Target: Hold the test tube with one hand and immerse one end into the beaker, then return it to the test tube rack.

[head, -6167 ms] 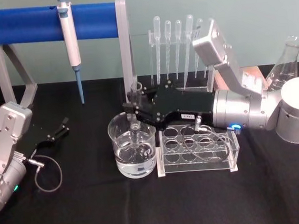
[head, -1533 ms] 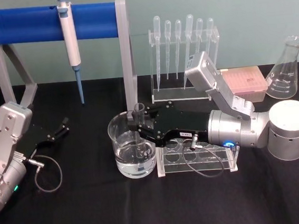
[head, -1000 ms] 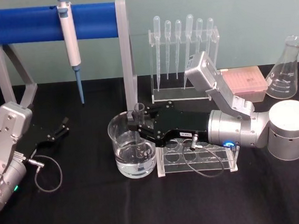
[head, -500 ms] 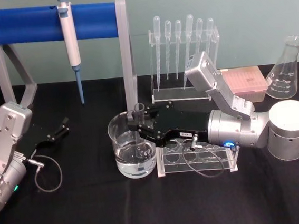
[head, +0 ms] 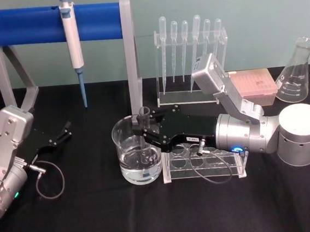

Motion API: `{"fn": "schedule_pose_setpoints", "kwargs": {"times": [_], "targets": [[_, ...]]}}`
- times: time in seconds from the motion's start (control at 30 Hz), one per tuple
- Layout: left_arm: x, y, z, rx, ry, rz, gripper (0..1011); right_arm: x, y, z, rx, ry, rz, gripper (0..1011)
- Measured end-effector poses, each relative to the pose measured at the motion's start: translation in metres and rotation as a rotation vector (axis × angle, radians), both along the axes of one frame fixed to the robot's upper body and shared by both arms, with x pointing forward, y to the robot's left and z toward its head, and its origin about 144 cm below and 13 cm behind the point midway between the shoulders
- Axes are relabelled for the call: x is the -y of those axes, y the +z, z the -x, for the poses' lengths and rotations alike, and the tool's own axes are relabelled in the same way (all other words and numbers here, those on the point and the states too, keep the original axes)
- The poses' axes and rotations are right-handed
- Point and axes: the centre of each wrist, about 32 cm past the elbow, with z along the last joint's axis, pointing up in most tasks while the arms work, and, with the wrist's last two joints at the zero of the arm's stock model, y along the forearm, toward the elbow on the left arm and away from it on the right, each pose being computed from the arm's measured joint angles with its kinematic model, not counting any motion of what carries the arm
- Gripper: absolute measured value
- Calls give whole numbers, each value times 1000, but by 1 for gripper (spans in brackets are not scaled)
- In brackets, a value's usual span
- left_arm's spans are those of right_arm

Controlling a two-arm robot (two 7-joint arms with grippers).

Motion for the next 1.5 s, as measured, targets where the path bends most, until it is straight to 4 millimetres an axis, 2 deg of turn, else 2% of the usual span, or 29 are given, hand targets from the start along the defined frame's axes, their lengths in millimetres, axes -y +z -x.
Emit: {"fn": "schedule_pose_setpoints", "kwargs": {"times": [1.5], "targets": [[0,0,0,0,0,0,1000,0,0,0,0,0,0,235]]}}
